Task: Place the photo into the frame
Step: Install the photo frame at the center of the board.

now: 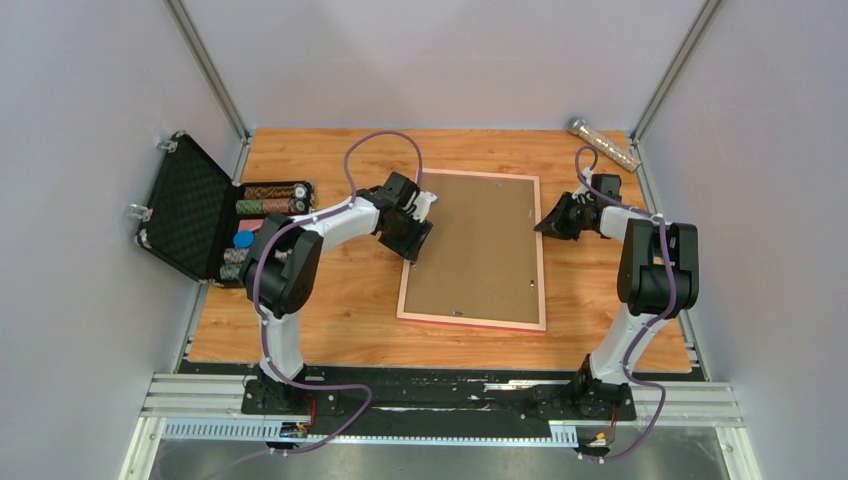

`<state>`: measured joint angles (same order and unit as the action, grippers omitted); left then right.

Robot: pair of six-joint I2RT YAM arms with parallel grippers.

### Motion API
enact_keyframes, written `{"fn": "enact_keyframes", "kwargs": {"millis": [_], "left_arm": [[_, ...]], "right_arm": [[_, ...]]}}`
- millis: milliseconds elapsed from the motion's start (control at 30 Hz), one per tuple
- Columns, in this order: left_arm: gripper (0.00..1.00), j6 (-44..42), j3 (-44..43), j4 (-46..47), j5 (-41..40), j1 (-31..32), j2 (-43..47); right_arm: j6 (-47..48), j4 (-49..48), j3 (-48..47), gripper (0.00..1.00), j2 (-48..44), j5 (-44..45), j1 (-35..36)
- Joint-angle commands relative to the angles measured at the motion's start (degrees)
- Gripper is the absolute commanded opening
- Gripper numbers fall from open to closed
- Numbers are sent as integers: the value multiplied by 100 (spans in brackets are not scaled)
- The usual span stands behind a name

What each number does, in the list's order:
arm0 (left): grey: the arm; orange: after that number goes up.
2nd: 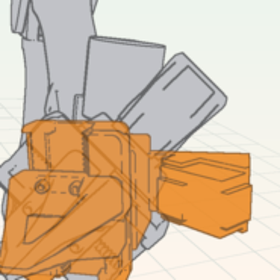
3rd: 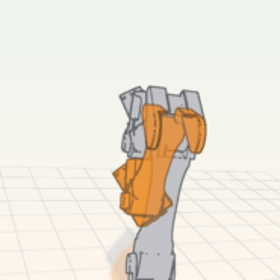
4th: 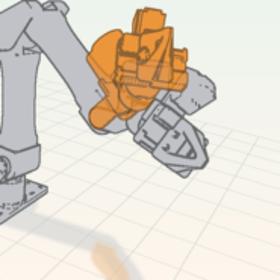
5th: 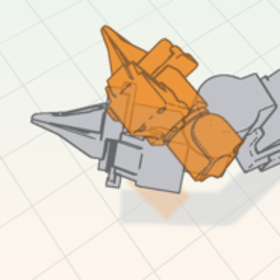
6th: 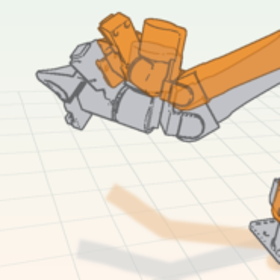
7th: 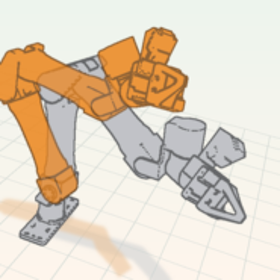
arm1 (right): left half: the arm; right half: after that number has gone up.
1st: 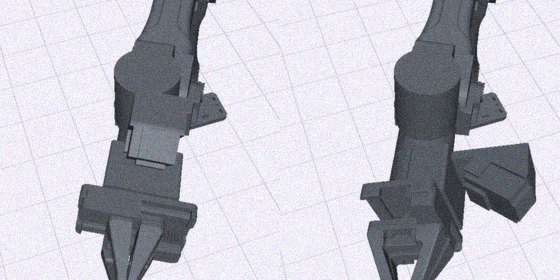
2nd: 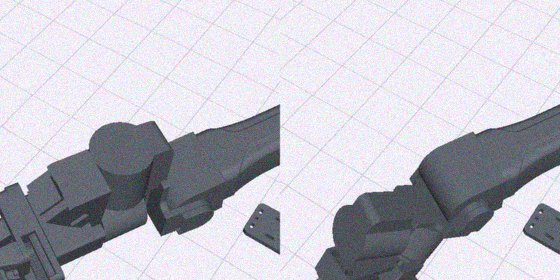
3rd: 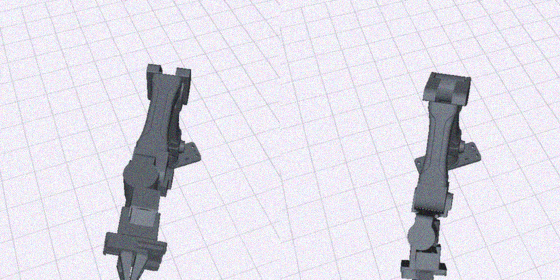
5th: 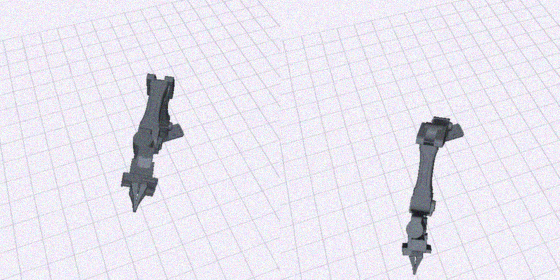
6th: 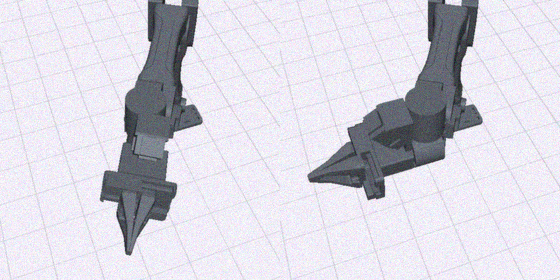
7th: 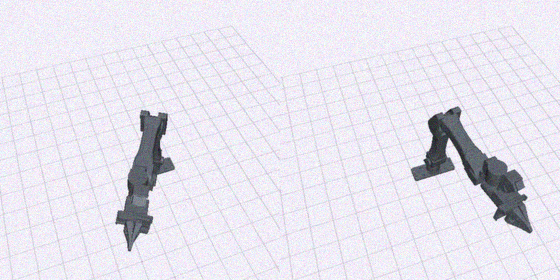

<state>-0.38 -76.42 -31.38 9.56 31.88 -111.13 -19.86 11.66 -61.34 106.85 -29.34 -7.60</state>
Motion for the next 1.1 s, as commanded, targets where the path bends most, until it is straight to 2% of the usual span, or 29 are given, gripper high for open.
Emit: {"fn": "enact_keyframes", "kwargs": {"millis": [0, 733, 1067], "left_arm": [[60, -226, 227, -346, -51, 25, 83], [49, -717, 260, -713, 275, 23, 22], [49, -1053, 227, -978, 521, 42, -41]], "right_arm": [[-80, -205, -106, 0, 109, 73, -40], [-75, -199, -132, 0, 135, 69, -51], [-71, -181, -159, 0, 157, 69, -57]]}}
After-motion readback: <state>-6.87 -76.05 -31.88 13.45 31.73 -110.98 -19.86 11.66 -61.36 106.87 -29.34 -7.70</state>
